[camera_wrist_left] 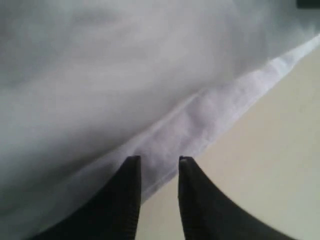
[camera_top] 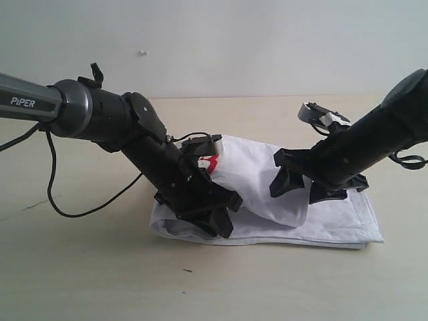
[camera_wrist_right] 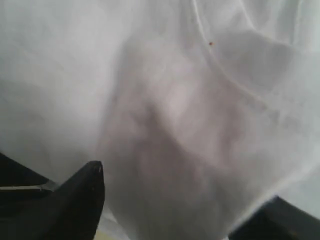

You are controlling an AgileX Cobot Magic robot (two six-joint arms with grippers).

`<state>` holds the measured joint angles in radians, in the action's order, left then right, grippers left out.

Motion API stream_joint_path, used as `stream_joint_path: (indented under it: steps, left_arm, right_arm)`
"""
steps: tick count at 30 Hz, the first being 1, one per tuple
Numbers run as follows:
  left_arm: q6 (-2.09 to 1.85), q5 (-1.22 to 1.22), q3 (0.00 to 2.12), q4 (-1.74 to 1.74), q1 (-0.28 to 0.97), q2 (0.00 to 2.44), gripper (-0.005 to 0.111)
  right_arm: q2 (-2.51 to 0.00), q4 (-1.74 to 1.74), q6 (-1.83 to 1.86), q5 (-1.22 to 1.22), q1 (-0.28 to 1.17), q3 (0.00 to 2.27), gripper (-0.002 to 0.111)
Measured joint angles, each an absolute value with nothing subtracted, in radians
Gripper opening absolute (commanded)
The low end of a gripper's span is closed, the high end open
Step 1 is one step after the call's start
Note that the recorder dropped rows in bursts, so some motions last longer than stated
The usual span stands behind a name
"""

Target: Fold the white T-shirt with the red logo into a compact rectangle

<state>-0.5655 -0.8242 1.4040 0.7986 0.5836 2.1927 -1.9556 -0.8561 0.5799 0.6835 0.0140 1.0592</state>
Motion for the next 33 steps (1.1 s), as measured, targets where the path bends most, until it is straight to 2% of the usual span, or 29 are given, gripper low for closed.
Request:
stream_joint_path:
  steps: [3, 4, 5, 6, 7, 18, 33]
  left_arm:
    - [-0.565, -0.824, 1.404, 0.799, 0.584, 2.193, 0.028]
    - [-0.565, -0.824, 1.404, 0.799, 0.584, 2.193, 0.028]
    - [-0.560, -0.824, 1.404, 0.799, 0.584, 2.193, 0.028]
    - [-0.558, -0.824, 1.404, 0.799, 0.584, 2.193, 0.028]
    - [-0.556, -0.822, 1.404, 0.799, 0.584, 2.193, 0.028]
    - [-0.542, -0.822, 1.404, 0.795, 0.584, 2.193, 0.028]
    - [-0.509, -0.820, 1.404, 0.794, 0.584, 2.193, 0.028]
  right_arm:
    - [-2.015, -0.927, 0.631, 0.673, 0.054, 1.061, 0.050]
    - [-2.020, -0.935, 0.640, 0.670, 0.060, 1.061, 0.034]
    - [-2.028, -0.946, 0.661, 0.663, 0.064, 1.063, 0.023]
    - [-2.030, -0.951, 0.676, 0.661, 0.066, 1.063, 0.004]
    - [-2.034, -0.958, 0.701, 0.664, 0.066, 1.063, 0.000]
    - [-1.871, -0.948, 0.744, 0.668, 0.066, 1.063, 0.000]
    - [-1.758, -0.596, 0.493, 0.628, -0.006, 1.063, 0.000]
